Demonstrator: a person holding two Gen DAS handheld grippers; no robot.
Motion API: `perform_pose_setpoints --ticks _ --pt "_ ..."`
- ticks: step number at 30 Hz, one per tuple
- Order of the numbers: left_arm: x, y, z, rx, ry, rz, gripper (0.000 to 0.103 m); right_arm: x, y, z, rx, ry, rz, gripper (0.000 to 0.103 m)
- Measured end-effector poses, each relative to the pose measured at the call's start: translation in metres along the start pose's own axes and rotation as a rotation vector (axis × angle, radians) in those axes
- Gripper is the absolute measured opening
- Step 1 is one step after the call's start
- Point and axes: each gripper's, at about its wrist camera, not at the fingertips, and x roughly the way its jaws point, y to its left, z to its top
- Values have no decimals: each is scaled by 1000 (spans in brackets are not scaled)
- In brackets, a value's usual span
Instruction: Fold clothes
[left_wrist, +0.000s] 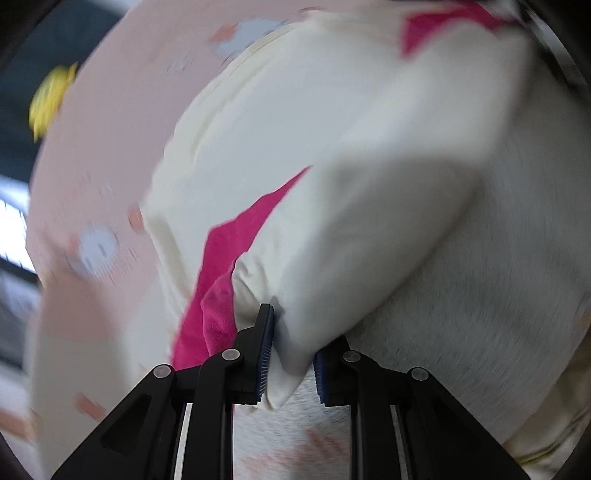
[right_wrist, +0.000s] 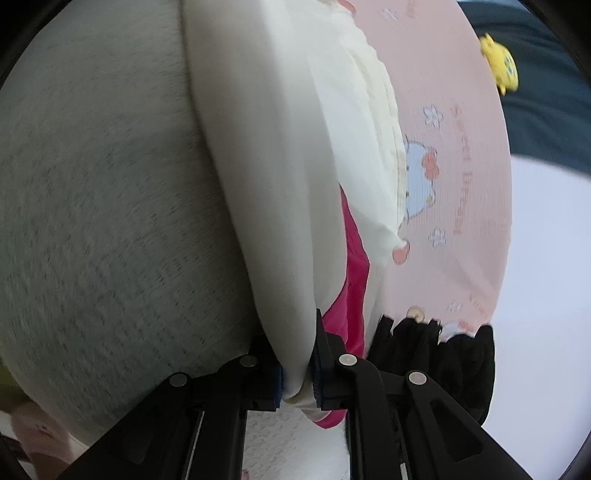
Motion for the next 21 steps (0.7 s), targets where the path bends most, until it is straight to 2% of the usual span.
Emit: perform_pose_setpoints --ticks 4,9,14,18,21 --pt "1 30 9 -160 75 -145 16 0 -13 3 85 24 37 10" --pt "-6 44 4 -178 98 -202 16 -10 -25 2 176 39 102 9" --pt "-13 56 -19 -240 134 -256 17 -28 -23 1 230 56 147 9" --pt "-19 61 -35 -257 155 -252 15 -43 -22 0 272 69 180 9" --pt "-26 63 -44 -237 133 -211 12 -47 -19 -3 268 70 167 9"
